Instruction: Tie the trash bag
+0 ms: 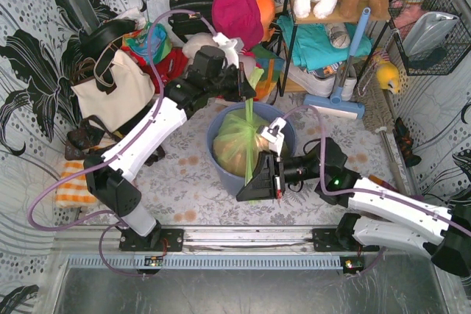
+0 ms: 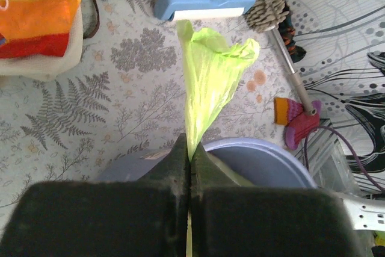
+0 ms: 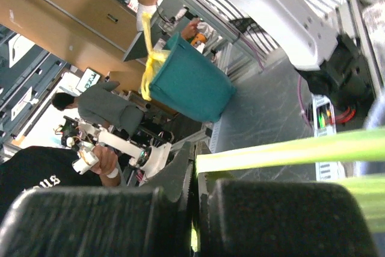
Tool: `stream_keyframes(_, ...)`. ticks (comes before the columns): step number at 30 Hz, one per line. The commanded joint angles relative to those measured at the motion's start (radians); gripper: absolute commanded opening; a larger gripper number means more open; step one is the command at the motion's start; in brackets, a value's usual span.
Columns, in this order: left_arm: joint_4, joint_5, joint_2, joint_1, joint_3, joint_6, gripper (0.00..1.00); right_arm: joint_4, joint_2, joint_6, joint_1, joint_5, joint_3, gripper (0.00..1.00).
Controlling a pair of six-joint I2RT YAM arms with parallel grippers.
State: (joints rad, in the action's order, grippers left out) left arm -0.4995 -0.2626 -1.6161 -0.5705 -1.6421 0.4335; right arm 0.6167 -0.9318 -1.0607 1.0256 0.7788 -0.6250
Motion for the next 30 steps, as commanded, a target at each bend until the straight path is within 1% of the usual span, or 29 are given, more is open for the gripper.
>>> stream_keyframes(1, 0.062, 0.136, -0.017, 0.034, -0.16, -0.055, 0.0, -0.003, 0.004, 0.037, 0.031, 0.134, -0.16, 0.0)
stream_keyframes(3, 0.049, 0.153, -0.026, 0.036, -0.188, -0.067, 0.0, -0.036, -0.008, 0.056, 0.03, 0.143, -0.172, 0.0)
stream_keyframes(5, 0.042, 0.16, -0.041, 0.038, -0.188, -0.076, 0.0, -0.033, -0.006, 0.047, 0.031, 0.134, -0.128, 0.0)
stream_keyframes(9, 0.072, 0.17, -0.046, 0.042, -0.1, -0.082, 0.0, 0.111, 0.008, -0.051, 0.032, 0.116, 0.046, 0.0)
stream_keyframes(11, 0.103, 0.179, -0.042, 0.048, -0.045, -0.078, 0.0, 0.138, 0.021, -0.071, 0.033, 0.096, 0.11, 0.0)
stream_keyframes(14, 0.11, 0.172, -0.05, 0.062, -0.034, -0.077, 0.0, 0.134, 0.026, -0.064, 0.035, 0.091, 0.089, 0.0)
stream_keyframes(19, 0.065, 0.145, -0.056, 0.066, -0.159, -0.088, 0.0, 0.027, 0.006, 0.007, 0.035, 0.103, -0.091, 0.0)
stream_keyframes(22, 0.052, 0.144, -0.052, 0.066, -0.196, -0.093, 0.0, 0.013, -0.005, 0.02, 0.034, 0.121, -0.149, 0.0)
stream_keyframes(25, 0.064, 0.15, -0.056, 0.069, -0.157, -0.096, 0.0, 0.005, 0.0, 0.023, 0.038, 0.113, -0.103, 0.0)
stream_keyframes(30, 0.117, 0.159, -0.054, 0.075, -0.043, -0.098, 0.0, 0.099, 0.016, -0.041, 0.037, 0.067, 0.078, 0.0)
